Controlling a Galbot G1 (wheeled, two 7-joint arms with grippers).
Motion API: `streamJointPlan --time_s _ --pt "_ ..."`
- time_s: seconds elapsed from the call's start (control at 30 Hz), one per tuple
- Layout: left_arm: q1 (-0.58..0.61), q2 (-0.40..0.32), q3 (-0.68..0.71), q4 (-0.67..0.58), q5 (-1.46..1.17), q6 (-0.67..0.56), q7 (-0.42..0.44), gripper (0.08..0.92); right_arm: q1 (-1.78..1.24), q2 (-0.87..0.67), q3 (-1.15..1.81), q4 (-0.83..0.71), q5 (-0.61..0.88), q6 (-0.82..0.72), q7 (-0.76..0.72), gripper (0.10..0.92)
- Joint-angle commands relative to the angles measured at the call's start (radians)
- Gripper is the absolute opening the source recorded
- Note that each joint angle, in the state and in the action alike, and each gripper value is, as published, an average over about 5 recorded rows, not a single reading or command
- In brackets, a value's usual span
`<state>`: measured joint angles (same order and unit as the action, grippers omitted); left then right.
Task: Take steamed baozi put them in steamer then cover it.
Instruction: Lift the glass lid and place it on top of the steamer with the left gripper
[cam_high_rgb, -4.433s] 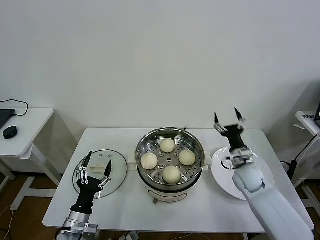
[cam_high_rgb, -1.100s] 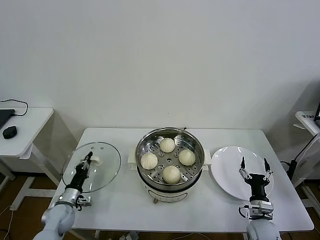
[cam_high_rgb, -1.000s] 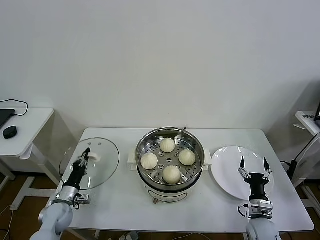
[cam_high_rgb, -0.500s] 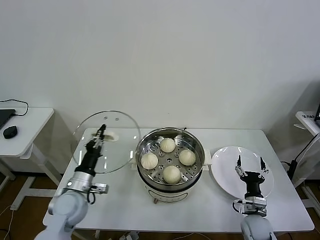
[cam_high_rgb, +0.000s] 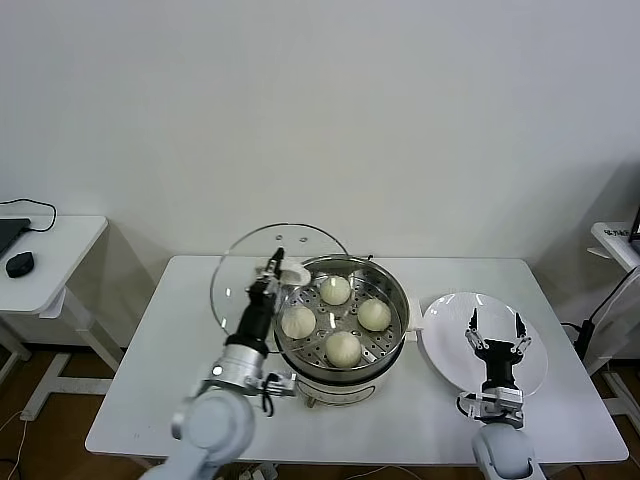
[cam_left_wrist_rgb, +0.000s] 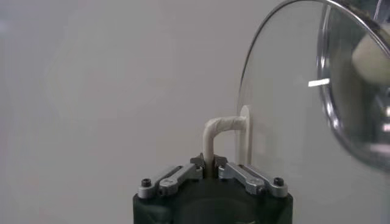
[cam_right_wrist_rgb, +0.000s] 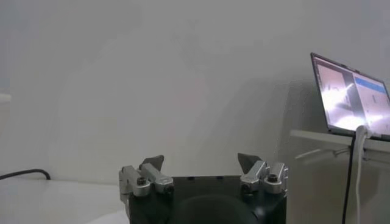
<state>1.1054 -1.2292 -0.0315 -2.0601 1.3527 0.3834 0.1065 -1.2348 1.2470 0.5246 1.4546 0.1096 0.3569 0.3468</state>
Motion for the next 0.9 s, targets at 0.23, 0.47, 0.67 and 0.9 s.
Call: streamJointPlan --time_s 0.23,0.47,0.67,0.9 --pt "-0.058 -0.142 0.215 0.121 0.074 0.184 0.134 0.189 0.025 0.019 0.005 -0.030 -0.016 -0.006 0.005 0.823" --pt "-0.064 -0.189 0.222 0.156 0.079 0.185 0.095 0.189 0.030 0.023 0.005 -0.041 -0.020 -0.004 0.005 0.823" --pt "-0.068 -0.225 0.215 0.190 0.084 0.183 0.054 0.189 0.029 0.026 0.009 -0.041 -0.019 -0.003 0.004 0.823" --pt "-0.074 -0.237 0.215 0.220 0.104 0.165 0.035 0.189 0.029 0.025 0.012 -0.041 -0.019 -0.003 0.004 0.823"
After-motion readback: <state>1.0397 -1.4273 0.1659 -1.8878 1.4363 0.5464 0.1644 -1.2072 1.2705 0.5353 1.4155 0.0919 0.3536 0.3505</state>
